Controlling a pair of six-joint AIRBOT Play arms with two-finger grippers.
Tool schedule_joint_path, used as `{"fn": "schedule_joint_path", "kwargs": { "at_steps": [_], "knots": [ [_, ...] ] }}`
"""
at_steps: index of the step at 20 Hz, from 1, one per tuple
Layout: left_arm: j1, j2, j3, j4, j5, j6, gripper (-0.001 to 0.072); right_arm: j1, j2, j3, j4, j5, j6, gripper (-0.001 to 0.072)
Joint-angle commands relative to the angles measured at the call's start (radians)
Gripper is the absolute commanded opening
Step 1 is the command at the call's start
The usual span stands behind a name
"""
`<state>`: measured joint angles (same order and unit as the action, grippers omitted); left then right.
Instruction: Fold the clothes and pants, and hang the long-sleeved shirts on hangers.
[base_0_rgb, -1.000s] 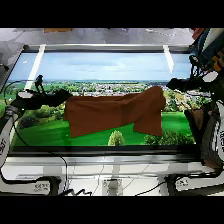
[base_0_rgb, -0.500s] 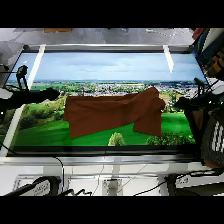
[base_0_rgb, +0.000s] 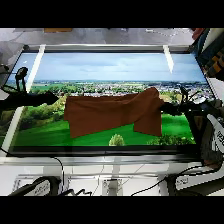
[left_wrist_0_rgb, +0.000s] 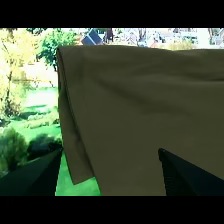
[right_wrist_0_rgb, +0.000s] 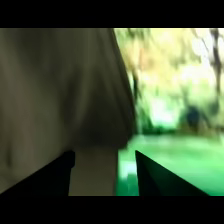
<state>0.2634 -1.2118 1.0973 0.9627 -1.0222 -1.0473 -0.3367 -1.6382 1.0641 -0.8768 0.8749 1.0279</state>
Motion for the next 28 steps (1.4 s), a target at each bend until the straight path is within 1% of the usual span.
{"fn": "schedule_joint_path", "kwargs": {
  "at_steps": [1,2,3,4,5,6,7,8,9,10,12,15,16,17,18,19,21,23,25,27,28],
  "knots": [
    [0.000,0.000,-0.003,0.012,-0.020,-0.022,0.0706,0.026,-0.019,0.005,-0.010,-0.095,0.013,0.0442],
    [0.000,-0.005,-0.003,0.035,-0.029,-0.063,0.0706,0.026,-0.019,0.005,-0.012,-0.095,0.006,0.0389],
    [0.000,-0.012,-0.003,0.067,-0.042,-0.096,0.0705,0.026,-0.021,0.005,-0.012,-0.093,-0.005,0.0379],
    [0.000,-0.019,-0.003,0.098,-0.062,-0.117,0.0706,0.026,-0.021,0.005,-0.011,-0.083,-0.029,0.0296],
    [0.000,-0.029,-0.003,0.127,-0.092,-0.121,0.0705,0.028,-0.021,0.005,-0.009,-0.075,-0.043,0.0204],
    [0.000,-0.039,-0.003,0.150,-0.122,-0.122,0.0705,0.030,-0.021,0.005,-0.009,-0.070,-0.063,0.0157],
    [0.000,-0.047,-0.004,0.167,-0.145,-0.122,0.0705,0.032,-0.021,0.006,-0.008,-0.068,-0.080,0.0043],
    [0.001,-0.053,-0.008,0.175,-0.163,-0.126,0.0704,0.032,-0.020,0.010,-0.009,-0.058,-0.085,0.0016],
    [0.001,-0.054,-0.018,0.180,-0.177,-0.138,0.0704,0.032,-0.018,0.019,-0.011,-0.043,-0.103,0.0016],
    [0.002,-0.052,-0.030,0.184,-0.202,-0.158,0.0704,0.032,-0.011,0.029,-0.019,-0.026,-0.108,0.0016],
    [0.002,-0.043,-0.082,0.205,-0.232,-0.171,0.0703,0.032,0.014,0.050,-0.021,0.005,-0.110,0.0016],
    [0.002,0.005,-0.232,0.212,-0.204,-0.177,0.0701,0.032,0.056,0.068,-0.019,0.068,-0.110,0.0015],
    [0.002,0.024,-0.290,0.212,-0.179,-0.176,0.0678,0.032,0.067,0.068,-0.021,0.081,-0.110,0.0016],
    [0.002,0.036,-0.336,0.211,-0.153,-0.176,0.0610,0.032,0.072,0.068,-0.021,0.089,-0.110,0.0016],
    [0.002,0.041,-0.373,0.208,-0.136,-0.175,0.0593,0.032,0.074,0.068,-0.021,0.094,-0.110,0.0016],
    [0.000,0.039,-0.399,0.195,-0.129,-0.174,0.0594,0.032,0.074,0.068,-0.021,0.095,-0.110,0.0016],
    [-0.001,0.031,-0.445,0.122,-0.114,-0.114,0.0594,0.032,0.074,0.068,-0.019,0.095,-0.108,0.0016],
    [-0.002,0.015,-0.473,0.033,-0.054,-0.065,0.0593,0.032,0.074,0.068,-0.020,0.094,-0.106,0.0016],
    [-0.002,-0.006,-0.483,-0.038,0.016,-0.059,0.0581,0.032,0.074,0.068,-0.021,0.095,-0.106,0.0016],
    [-0.004,-0.042,-0.483,-0.087,0.024,-0.020,0.0579,0.031,0.074,0.068,-0.021,0.096,-0.106,0.0016],
    [-0.009,-0.061,-0.483,-0.099,0.024,-0.012,0.0530,0.031,0.074,0.068,-0.021,0.096,-0.106,0.0016]
  ]
}}
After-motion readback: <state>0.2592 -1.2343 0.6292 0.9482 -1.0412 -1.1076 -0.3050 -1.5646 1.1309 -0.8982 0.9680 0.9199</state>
